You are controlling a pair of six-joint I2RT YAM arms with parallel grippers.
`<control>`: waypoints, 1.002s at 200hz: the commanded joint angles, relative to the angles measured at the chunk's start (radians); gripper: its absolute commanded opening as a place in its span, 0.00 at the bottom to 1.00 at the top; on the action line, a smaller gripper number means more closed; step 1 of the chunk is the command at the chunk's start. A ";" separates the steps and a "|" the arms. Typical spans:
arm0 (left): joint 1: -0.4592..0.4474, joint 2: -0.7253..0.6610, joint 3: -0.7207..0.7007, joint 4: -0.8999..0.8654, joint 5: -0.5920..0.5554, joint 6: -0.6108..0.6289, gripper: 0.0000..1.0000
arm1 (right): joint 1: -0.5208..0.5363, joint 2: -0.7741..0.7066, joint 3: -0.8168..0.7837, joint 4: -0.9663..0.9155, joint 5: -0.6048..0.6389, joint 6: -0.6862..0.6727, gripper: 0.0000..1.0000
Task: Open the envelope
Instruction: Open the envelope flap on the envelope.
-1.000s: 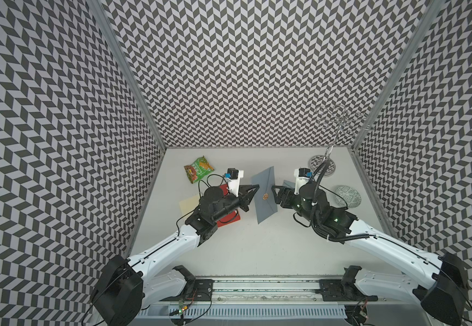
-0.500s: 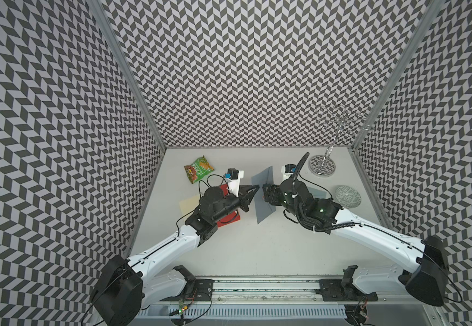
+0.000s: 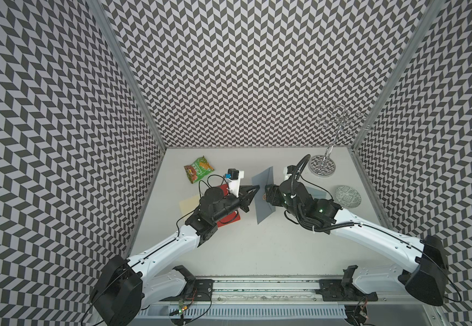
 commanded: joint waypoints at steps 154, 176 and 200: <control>-0.018 -0.015 -0.009 0.018 0.030 0.042 0.00 | 0.001 0.062 0.162 -0.125 0.117 0.018 0.70; -0.021 -0.015 -0.009 0.018 0.034 0.042 0.00 | 0.000 0.081 0.184 -0.165 0.138 0.043 0.70; -0.022 -0.016 -0.007 0.017 0.034 0.042 0.00 | 0.001 0.108 0.207 -0.200 0.139 0.052 0.70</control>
